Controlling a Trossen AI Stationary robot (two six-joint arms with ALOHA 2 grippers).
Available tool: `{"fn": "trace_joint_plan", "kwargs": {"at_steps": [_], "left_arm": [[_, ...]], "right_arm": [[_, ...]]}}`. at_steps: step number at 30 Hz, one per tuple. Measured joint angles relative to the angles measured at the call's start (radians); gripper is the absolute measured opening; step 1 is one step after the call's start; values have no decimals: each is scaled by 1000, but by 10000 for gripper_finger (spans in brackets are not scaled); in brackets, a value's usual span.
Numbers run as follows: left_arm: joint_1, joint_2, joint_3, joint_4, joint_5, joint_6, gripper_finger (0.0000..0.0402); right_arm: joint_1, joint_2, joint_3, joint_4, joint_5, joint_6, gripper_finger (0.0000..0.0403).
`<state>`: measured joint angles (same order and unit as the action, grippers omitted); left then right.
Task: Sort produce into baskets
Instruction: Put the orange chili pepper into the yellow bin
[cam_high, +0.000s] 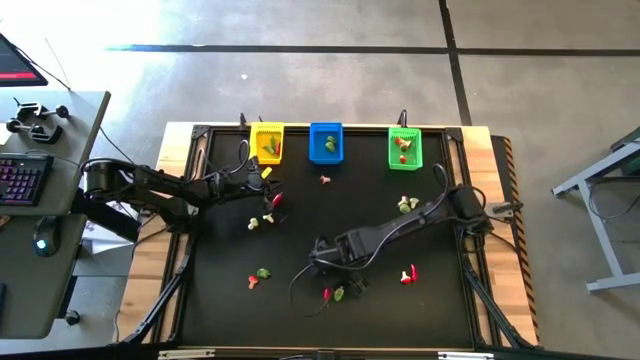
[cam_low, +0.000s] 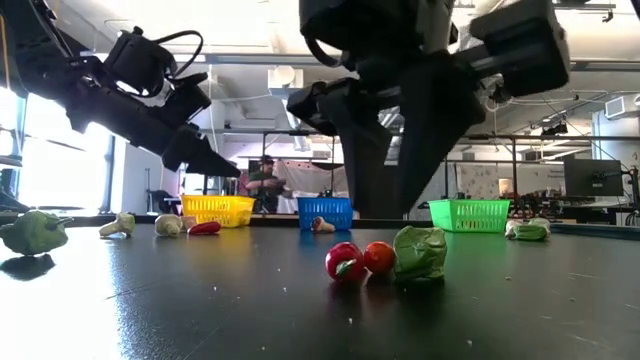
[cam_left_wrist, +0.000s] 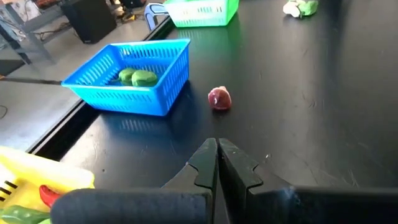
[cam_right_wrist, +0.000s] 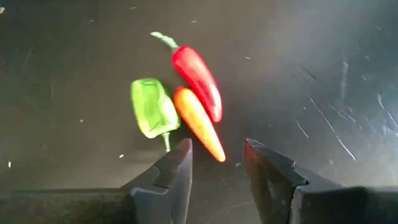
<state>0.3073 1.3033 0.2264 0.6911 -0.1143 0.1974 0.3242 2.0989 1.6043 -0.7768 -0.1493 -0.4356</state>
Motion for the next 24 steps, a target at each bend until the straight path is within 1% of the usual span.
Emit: {"fn": "trace_joint_plan", "kwargs": {"at_steps": [8, 10, 18, 21, 24], "left_arm": [[0, 0, 0, 4, -1, 3, 1], [0, 0, 0, 4, -1, 10, 1], [0, 0, 0, 3, -1, 23, 1], [0, 0, 0, 2, -1, 23, 1], [0, 0, 0, 2, -1, 23, 1]], "right_arm": [[20, 28, 1, 0, 20, -119, 134], [20, 41, 1, -1, 40, -126, 134], [14, 73, 1, -13, 37, -173, 131], [14, 73, 1, -10, 36, -175, 118], [11, 73, 1, -11, 36, -175, 90]]}}
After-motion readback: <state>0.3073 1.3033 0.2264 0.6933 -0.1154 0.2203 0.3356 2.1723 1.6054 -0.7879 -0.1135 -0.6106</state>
